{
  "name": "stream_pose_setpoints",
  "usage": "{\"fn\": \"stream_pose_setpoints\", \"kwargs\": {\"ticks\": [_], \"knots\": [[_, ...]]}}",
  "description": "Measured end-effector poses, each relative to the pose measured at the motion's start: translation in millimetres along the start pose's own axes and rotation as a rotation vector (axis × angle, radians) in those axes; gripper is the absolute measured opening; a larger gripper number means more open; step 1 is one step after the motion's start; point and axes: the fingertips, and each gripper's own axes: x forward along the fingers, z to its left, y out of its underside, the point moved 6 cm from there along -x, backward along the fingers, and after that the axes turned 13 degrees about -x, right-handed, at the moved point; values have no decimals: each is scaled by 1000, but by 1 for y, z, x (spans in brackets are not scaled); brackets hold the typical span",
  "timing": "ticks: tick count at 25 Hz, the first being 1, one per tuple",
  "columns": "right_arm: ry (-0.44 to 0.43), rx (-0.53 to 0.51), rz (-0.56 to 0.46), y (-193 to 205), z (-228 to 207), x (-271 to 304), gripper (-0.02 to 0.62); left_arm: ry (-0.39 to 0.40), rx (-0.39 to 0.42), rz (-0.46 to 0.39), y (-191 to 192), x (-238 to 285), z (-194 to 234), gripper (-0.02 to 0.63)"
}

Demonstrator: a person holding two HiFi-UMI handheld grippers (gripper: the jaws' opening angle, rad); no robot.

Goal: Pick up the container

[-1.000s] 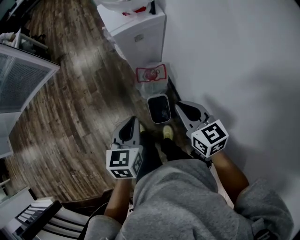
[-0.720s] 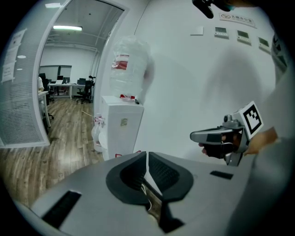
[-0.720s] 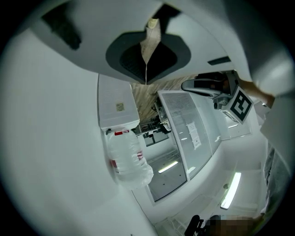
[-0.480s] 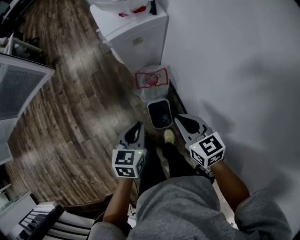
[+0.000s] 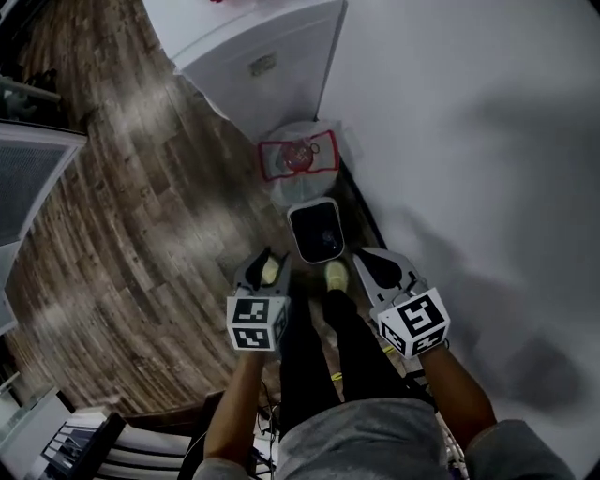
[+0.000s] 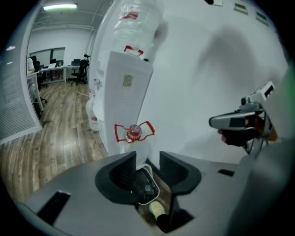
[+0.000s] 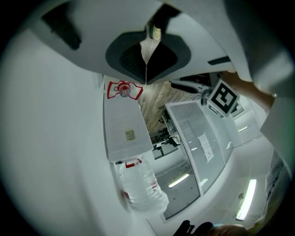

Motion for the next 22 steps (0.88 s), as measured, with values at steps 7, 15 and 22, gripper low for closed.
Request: {"fn": "stream_pose_setpoints", "kwargs": {"ticks": [7, 15, 22], "knots": [[10, 11, 48, 50, -4, 54, 25, -2, -1, 75, 33, 79, 42, 187], [38, 34, 95, 91, -14, 106, 25, 12, 49, 140, 66, 148, 70, 207], [21, 52, 101, 126, -10, 144, 25, 17, 88, 197, 99, 210, 98, 213]]}}
